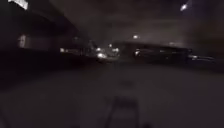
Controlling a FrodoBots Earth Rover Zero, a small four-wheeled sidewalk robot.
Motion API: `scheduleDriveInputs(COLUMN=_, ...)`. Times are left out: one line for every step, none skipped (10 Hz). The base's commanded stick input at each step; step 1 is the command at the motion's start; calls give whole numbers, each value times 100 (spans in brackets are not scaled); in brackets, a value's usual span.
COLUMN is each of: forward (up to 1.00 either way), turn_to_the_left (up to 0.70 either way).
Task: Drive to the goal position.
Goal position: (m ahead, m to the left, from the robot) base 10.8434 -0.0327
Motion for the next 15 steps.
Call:
scheduleDriveInputs(forward=50, turn_to_the_left=0)
scheduleDriveInputs(forward=50, turn_to_the_left=0)
scheduleDriveInputs(forward=50, turn_to_the_left=0)
scheduleDriveInputs(forward=50, turn_to_the_left=0)
scheduleDriveInputs(forward=50, turn_to_the_left=0)
scheduleDriveInputs(forward=50, turn_to_the_left=0)
scheduleDriveInputs(forward=50, turn_to_the_left=0)
scheduleDriveInputs(forward=7, turn_to_the_left=0)
scheduleDriveInputs(forward=26, turn_to_the_left=0)
scheduleDriveInputs(forward=45, turn_to_the_left=0)
scheduleDriveInputs(forward=50, turn_to_the_left=0)
scheduleDriveInputs(forward=50, turn_to_the_left=0)
scheduleDriveInputs(forward=50, turn_to_the_left=0)
scheduleDriveInputs(forward=50, turn_to_the_left=0)
scheduleDriveInputs(forward=50, turn_to_the_left=0)
